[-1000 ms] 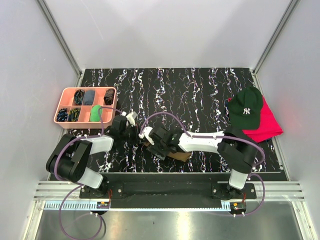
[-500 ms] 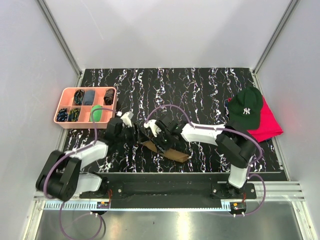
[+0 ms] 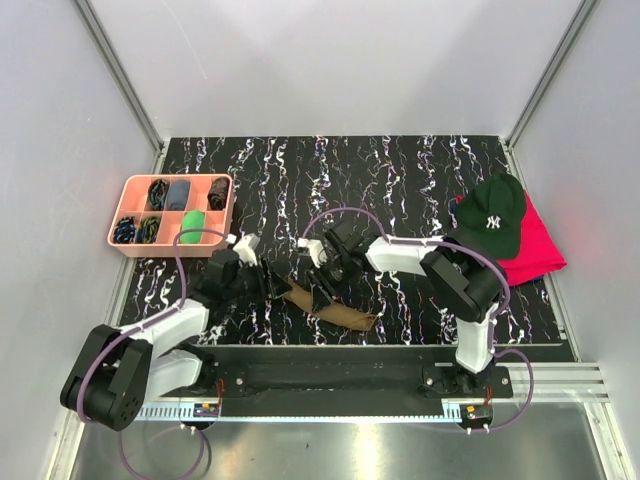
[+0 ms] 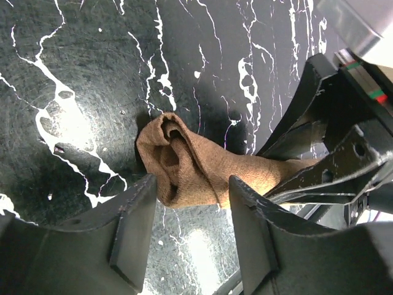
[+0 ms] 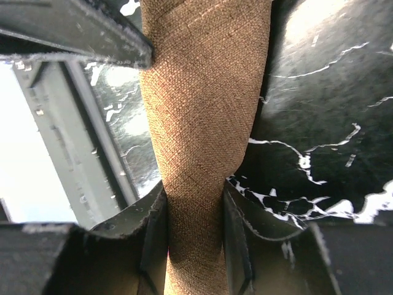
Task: Fold the napkin, place the utensils inside, and roll it up
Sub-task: Roll the napkin with the utensil
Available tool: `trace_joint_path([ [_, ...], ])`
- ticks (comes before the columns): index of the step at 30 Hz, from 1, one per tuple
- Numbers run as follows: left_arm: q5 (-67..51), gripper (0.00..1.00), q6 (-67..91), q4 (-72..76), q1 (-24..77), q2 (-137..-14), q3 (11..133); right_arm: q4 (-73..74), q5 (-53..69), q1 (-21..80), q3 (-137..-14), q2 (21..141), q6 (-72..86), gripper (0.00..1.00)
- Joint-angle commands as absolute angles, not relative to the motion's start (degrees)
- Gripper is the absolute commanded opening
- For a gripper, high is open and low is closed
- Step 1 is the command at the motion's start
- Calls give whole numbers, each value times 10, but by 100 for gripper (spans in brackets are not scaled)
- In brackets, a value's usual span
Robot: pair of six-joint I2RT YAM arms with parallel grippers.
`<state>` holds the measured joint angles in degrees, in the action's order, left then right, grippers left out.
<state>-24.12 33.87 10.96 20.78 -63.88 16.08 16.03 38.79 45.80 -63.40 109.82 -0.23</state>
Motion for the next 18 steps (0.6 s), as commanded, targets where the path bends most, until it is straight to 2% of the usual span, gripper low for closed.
trace_joint_path([
  [1, -236, 50, 330, 177, 207, -639, 153, 184, 445, 449, -624, 1141, 12, 40],
  [6, -248, 47, 327, 201, 207, -666, 156, 176, 465, 436, -626, 1156, 18, 40],
  [12, -268, 37, 333, 224, 207, -693, 151, 166, 480, 414, -628, 1170, 28, 40],
  [18, -283, 36, 335, 233, 207, -725, 152, 164, 486, 407, -633, 1185, 31, 40],
])
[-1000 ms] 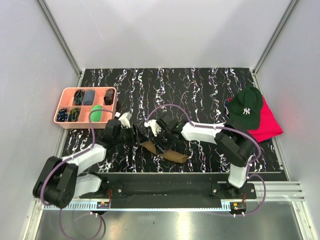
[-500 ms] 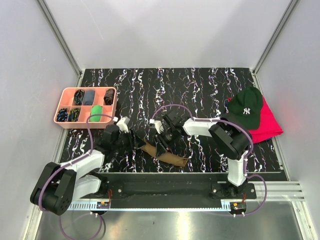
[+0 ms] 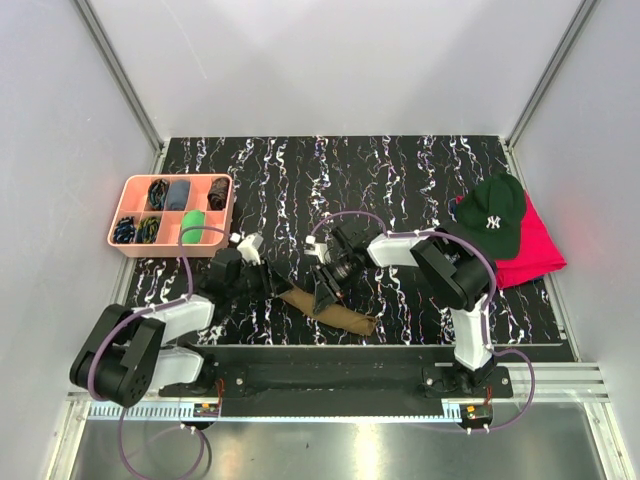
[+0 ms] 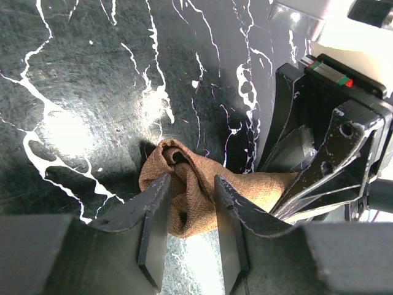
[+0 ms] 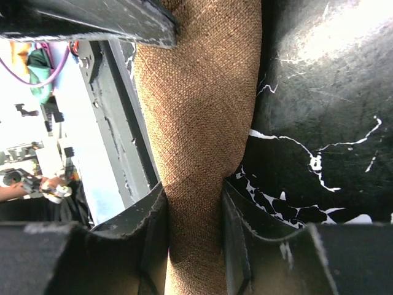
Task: Fold the napkin, place the utensils inside, and roll it up
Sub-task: Roll the napkin with the utensil
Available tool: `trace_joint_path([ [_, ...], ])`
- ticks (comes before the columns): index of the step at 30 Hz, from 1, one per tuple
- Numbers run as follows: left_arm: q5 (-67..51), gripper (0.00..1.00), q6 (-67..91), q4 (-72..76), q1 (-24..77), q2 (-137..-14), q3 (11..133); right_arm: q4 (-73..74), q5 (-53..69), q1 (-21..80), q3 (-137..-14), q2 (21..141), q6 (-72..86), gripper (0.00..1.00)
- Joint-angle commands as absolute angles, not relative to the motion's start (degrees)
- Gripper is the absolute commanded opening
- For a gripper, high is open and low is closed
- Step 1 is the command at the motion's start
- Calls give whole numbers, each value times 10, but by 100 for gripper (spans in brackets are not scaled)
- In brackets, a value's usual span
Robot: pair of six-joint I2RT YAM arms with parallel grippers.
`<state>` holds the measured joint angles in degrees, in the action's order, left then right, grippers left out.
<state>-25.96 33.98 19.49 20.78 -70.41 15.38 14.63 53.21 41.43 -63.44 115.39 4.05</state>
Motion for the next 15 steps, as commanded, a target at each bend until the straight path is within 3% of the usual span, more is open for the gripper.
trace_joint_path([
  [1, -288, 36, 337, 242, 208, -731, 152, 164, 486, 406, -633, 1186, 31, 40],
  [3, -294, 34, 338, 250, 207, -747, 154, 164, 483, 405, -634, 1187, 32, 41],
  [10, -281, 0, 320, 187, 207, -781, 200, 164, 395, 405, -627, 1149, 48, 55],
  [15, -287, 0, 312, 149, 207, -808, 231, 165, 320, 405, -619, 1082, 53, 69],
])
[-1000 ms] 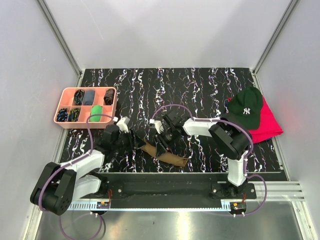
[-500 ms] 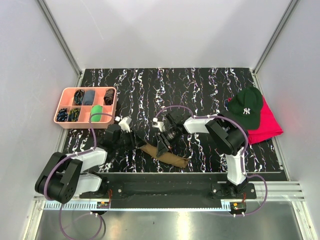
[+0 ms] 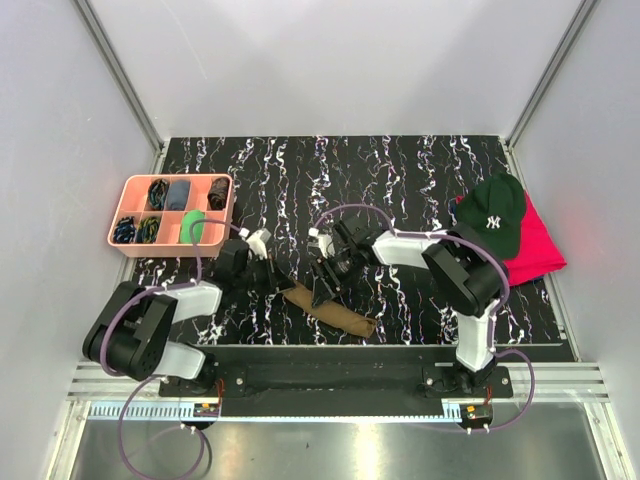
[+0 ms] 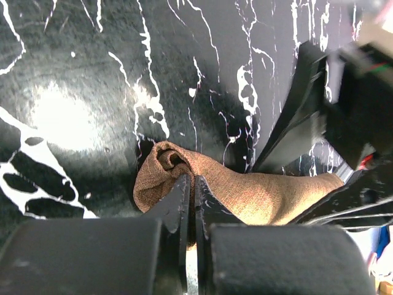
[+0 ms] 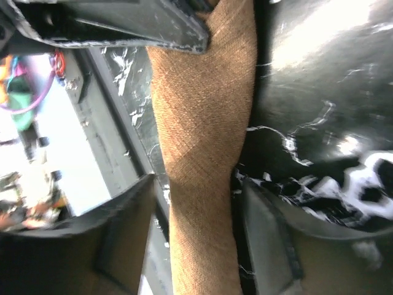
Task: Fold the napkin, place the utensils inside, and roll it up
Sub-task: Roll the napkin with the utensil
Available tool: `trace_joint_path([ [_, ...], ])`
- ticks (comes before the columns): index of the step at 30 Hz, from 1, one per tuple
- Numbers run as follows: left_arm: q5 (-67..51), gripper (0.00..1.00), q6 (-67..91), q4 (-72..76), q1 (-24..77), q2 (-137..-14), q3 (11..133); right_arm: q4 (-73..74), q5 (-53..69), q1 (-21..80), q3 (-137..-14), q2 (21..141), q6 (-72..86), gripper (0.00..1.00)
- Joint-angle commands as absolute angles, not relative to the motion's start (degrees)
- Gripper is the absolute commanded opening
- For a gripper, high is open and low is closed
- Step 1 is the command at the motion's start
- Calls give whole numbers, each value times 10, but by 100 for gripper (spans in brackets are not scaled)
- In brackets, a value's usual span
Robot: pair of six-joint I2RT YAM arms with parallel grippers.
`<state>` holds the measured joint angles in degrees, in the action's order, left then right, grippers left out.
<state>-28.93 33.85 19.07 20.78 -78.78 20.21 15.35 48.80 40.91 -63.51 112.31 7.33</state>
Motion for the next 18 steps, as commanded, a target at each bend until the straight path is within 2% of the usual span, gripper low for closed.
trace_joint_path([
  [1, -287, 0, 312, 145, 207, -810, 234, 164, 308, 405, -616, 1071, 53, 71],
  [8, -291, 0, 311, 113, 207, -838, 264, 150, 133, 451, -584, 948, 11, 81],
  [13, -296, 0, 316, 97, 207, -862, 285, 156, 15, 531, -570, 925, -12, 87],
  [18, -300, 0, 311, 78, 207, -879, 306, 160, -18, 564, -567, 938, -13, 91],
])
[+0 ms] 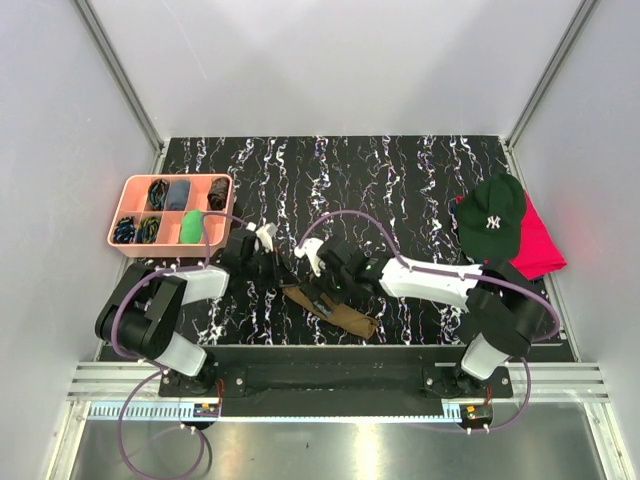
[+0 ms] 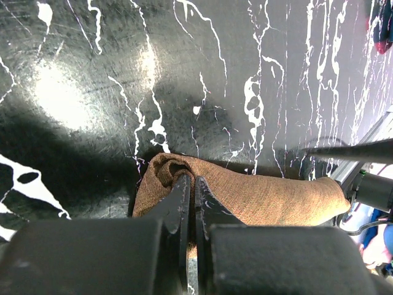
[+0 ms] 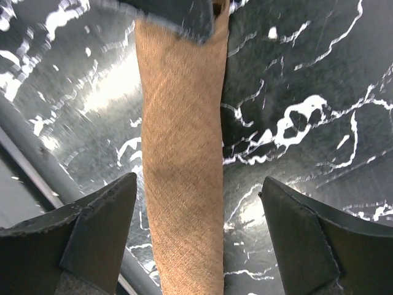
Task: Fold the napkin, place the utensils inside, and roll it up
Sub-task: Roll the napkin with the utensil
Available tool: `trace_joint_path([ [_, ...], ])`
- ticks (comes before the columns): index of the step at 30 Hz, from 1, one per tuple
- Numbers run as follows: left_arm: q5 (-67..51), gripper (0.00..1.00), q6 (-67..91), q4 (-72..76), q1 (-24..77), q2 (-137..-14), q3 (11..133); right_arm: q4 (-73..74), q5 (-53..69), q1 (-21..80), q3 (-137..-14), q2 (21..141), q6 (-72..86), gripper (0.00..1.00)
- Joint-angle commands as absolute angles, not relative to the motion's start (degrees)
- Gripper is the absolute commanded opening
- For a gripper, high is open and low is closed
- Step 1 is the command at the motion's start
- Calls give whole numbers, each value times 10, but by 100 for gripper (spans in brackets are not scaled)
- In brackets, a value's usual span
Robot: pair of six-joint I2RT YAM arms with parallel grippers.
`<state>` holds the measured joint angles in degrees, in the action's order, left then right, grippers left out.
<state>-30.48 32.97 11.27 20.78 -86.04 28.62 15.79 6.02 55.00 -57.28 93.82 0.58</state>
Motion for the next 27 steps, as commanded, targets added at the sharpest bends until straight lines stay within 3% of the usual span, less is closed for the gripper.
trace_joint_path([
  [1, -301, 0, 312, 78, 207, -881, 306, 162, -18, 568, -569, 943, -14, 91],
  [15, -303, 0, 308, 67, 207, -908, 333, 171, 37, 576, -582, 984, -10, 92],
  [27, -306, 0, 304, 57, 207, -928, 349, 179, 9, 592, -591, 965, -11, 93],
])
